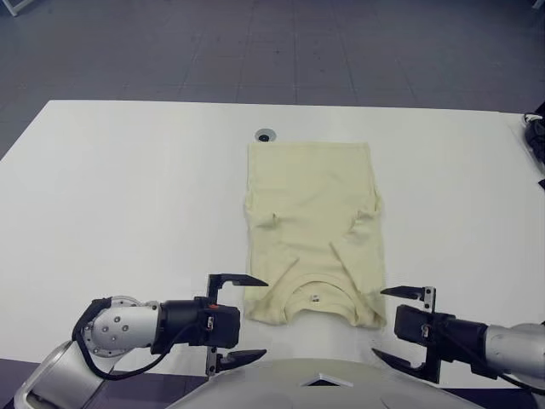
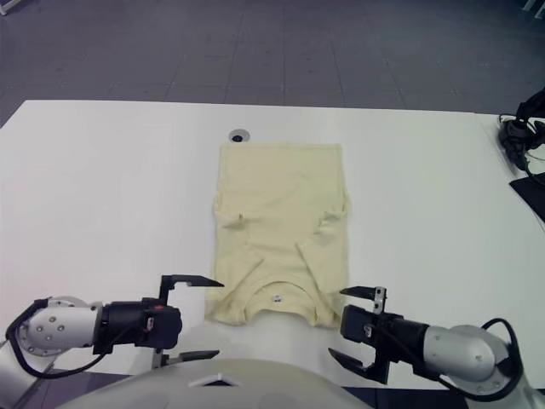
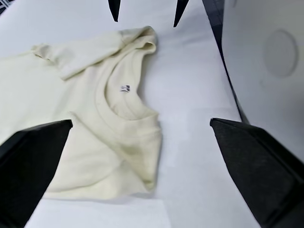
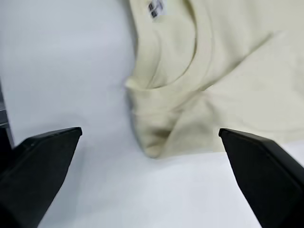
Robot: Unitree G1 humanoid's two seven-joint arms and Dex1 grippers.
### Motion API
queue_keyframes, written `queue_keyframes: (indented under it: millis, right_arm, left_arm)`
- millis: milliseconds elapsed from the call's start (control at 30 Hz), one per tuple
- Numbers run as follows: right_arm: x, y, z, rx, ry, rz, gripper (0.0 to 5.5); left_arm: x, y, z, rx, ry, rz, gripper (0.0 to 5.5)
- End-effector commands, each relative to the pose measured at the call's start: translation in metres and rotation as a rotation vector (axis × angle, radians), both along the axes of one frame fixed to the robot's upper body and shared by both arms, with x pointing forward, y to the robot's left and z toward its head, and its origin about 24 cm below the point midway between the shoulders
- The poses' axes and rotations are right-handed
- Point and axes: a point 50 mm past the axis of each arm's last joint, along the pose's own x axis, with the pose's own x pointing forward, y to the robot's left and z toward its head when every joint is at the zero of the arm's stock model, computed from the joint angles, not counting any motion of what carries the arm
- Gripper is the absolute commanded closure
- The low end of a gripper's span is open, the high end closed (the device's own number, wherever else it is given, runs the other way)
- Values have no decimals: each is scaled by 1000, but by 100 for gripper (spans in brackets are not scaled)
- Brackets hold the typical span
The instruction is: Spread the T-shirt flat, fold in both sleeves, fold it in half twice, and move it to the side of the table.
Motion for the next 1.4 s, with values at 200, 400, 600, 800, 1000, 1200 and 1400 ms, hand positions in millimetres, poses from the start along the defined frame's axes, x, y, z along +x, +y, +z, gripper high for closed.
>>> queue_keyframes:
  millis: [200,400,600,800,1000,1200,1400]
  right_arm:
    - [4,-5,-23,-139,-26,-36,32]
    - [6,-3,-32,-142,-26,-60,113]
    - [10,-5,-34,-151,-25,-118,196]
    - [12,-5,-34,-150,-27,-148,289]
    - [12,-4,-33,-147,-28,-148,385]
    - [11,-2,-33,-139,-32,-135,493]
    - [12,-1,-32,-131,-36,-133,550]
  left_arm:
    - [2,-2,-30,155,-10,46,10]
    - [8,-2,-37,166,-8,109,10]
    - [15,-2,-38,162,-16,177,10]
    - [17,-3,-39,167,-19,203,10]
    - [16,-4,-41,170,-17,191,56]
    - [15,-7,-41,157,-19,164,174]
    - [16,-7,-44,164,-17,156,284]
